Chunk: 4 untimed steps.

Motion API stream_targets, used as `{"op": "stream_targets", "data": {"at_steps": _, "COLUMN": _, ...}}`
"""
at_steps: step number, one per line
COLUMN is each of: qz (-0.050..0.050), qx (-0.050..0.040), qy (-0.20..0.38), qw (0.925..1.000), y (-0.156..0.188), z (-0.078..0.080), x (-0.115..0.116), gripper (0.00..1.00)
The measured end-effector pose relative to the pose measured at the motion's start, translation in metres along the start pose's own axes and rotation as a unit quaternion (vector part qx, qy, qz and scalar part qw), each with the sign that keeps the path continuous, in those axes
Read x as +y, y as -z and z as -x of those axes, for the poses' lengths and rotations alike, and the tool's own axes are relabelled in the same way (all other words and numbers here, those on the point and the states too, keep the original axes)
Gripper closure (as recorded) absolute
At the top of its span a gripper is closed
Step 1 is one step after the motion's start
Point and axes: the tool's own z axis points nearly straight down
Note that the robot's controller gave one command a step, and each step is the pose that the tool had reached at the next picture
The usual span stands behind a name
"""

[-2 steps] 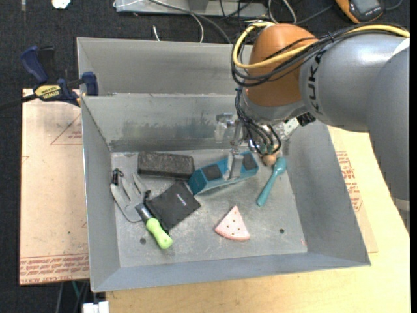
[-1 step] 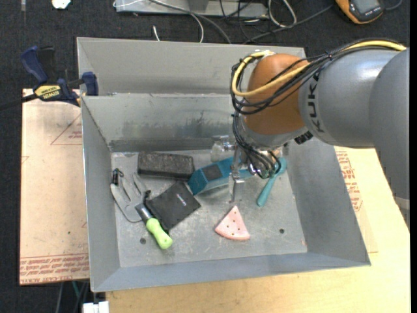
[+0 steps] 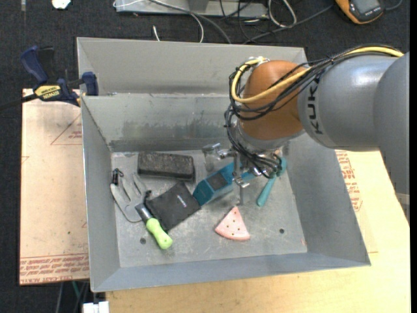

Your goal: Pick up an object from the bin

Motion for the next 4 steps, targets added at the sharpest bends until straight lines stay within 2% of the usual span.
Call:
{"op": "stream_targets", "data": {"at_steps": 1, "qz": 0.001, "qx": -0.0002, "qy": 0.042, "qw": 0.9991, "y": -0.023, "z": 0.030, "x": -0.009, "gripper": 0.00}}
{"op": "stream_targets", "data": {"at_steps": 2, "qz": 0.001, "qx": -0.0020, "qy": 0.016, "qw": 0.9999, "y": -0.028, "z": -0.013, "x": -0.010, "gripper": 1.00}}
{"op": "stream_targets", "data": {"at_steps": 3, "qz": 0.001, "qx": -0.0021, "qy": 0.016, "qw": 0.9999, "y": -0.028, "z": -0.013, "x": -0.010, "gripper": 1.00}}
{"op": "stream_targets", "data": {"at_steps": 4, "qz": 0.004, "qx": 0.0046, "qy": 0.007, "qw": 1.0000, "y": 0.008, "z": -0.019, "x": -0.009, "gripper": 1.00}}
